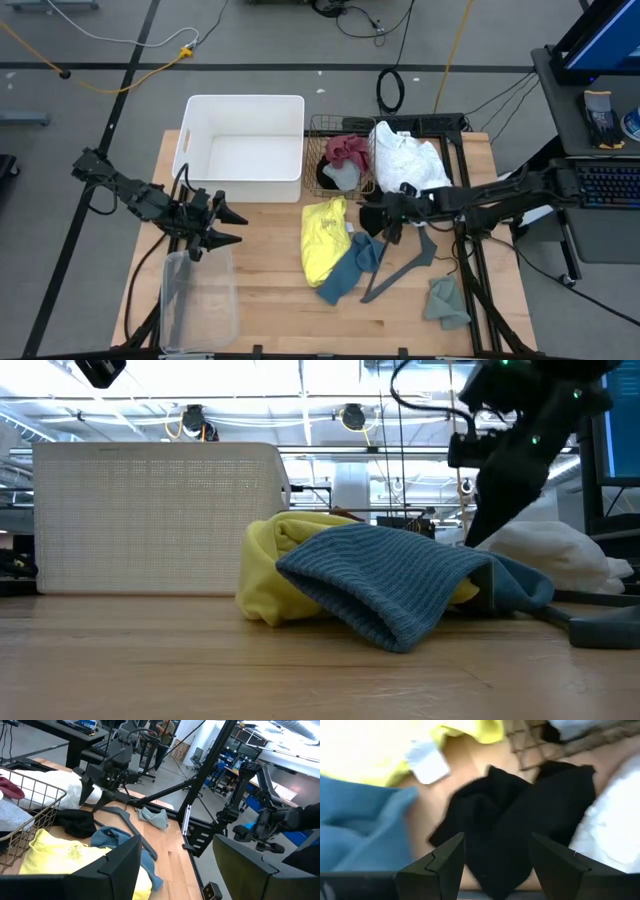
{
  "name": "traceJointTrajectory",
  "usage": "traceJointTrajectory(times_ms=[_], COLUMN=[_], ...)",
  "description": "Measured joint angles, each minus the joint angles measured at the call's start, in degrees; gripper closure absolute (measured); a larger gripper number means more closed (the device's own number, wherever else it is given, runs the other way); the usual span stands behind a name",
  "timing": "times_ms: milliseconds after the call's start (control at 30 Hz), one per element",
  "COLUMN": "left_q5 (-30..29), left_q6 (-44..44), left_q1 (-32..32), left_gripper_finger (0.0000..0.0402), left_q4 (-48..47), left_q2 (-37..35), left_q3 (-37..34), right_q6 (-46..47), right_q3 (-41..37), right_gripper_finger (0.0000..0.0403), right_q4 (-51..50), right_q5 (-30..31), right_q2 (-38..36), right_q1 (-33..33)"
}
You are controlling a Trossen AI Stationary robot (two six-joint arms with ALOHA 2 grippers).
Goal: Pick & Place Cloths
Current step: Put the black sock into the transparent bin
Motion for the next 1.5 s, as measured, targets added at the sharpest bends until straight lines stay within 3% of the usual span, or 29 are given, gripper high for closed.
traceJointTrajectory(times_ms=[300,633,800,1000,1133,1500], left_q5=[0.00,0.00,0.00,-0.02,-0.02,-0.06], left_q6=[0.00,0.00,0.00,-1.04,-2.48,0.07], left_q1=[0.00,0.00,0.00,0.00,0.00,0.00], left_gripper_finger=[0.0151,0.0151,0.0151,0.0151,0.0151,0.0151], left_q4=[0.00,0.00,0.02,0.06,1.69,11.45], left_q2=[0.00,0.00,0.00,0.00,0.02,0.00], left_q3=[0.00,-0.02,0.00,0.00,-0.02,-0.02], right_q6=[3.99,7.63,9.54,10.47,10.50,12.09], right_q3=[-8.95,-13.53,-13.58,-13.58,-13.52,-7.68], right_gripper_finger=[0.0193,0.0200,0.0246,0.0335,0.0392,0.0400], right_q4=[10.66,12.33,12.82,13.65,16.90,18.02], right_q5=[2.74,2.64,2.52,2.34,-1.94,-11.74], right_q2=[0.00,0.00,0.00,0.00,0.00,-4.10], right_q1=[-0.02,-0.02,-0.02,-0.02,-0.02,0.17])
